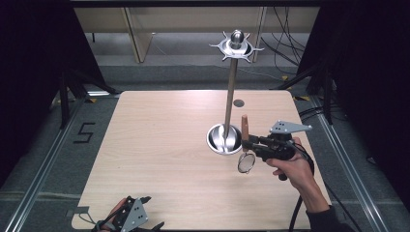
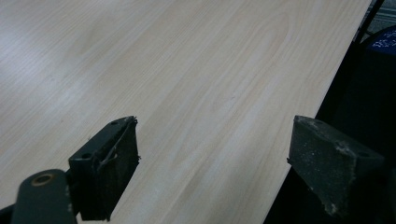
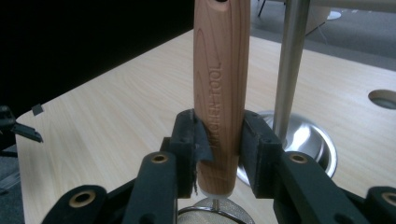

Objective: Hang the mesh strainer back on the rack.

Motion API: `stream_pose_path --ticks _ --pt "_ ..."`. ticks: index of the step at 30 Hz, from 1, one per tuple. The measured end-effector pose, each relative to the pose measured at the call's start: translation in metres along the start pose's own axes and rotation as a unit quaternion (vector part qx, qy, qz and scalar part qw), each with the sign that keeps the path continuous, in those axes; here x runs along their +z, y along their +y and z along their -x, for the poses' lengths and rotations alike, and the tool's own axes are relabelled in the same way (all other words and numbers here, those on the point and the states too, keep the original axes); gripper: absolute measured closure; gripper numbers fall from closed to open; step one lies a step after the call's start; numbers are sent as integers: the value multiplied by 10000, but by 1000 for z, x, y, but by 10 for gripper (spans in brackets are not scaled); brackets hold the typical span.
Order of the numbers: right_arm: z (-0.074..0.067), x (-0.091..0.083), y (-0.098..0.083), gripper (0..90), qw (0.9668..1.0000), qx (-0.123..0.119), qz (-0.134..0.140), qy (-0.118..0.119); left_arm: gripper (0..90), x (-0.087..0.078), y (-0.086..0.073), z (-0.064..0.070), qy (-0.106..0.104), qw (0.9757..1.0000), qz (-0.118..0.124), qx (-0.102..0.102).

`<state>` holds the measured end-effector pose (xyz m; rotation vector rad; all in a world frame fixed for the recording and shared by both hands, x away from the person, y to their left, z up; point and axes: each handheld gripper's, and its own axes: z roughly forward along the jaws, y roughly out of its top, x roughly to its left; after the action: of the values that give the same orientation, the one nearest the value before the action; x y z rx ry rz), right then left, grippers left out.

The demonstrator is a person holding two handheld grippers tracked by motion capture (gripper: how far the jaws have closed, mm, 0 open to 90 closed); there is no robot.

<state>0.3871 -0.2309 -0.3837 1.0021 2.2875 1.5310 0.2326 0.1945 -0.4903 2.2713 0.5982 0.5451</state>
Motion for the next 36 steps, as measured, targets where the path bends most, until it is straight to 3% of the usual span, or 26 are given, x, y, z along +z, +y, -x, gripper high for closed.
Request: stream_pose_path --ticks 7,11,16,26,28,30,34,36 --pt "-2 -2 13 692 9998 -19 215 -5 153 0 0 0 -13 10000 12 -4" --pt "-1 -8 26 693 9989 -31 469 -13 153 0 0 0 3 10000 10 -3" --pt "2 -12 40 692 9977 -162 648 -117 153 0 0 0 -9 10000 18 -6" --pt "-2 -20 65 692 9962 -198 818 -240 153 0 0 0 -19 10000 19 -5" --pt "-3 -22 74 692 9951 -270 906 -298 153 0 0 -1 23 9999 -55 93" --pt "-5 -23 76 692 9951 -192 920 -320 153 0 0 -1 9 10000 -21 56" --pt "-5 -27 90 692 9929 -367 1047 -420 153 0 0 0 -12 10000 6 15" --pt "-7 -29 94 692 9939 -290 979 -424 153 0 0 -1 11 9999 -61 94"
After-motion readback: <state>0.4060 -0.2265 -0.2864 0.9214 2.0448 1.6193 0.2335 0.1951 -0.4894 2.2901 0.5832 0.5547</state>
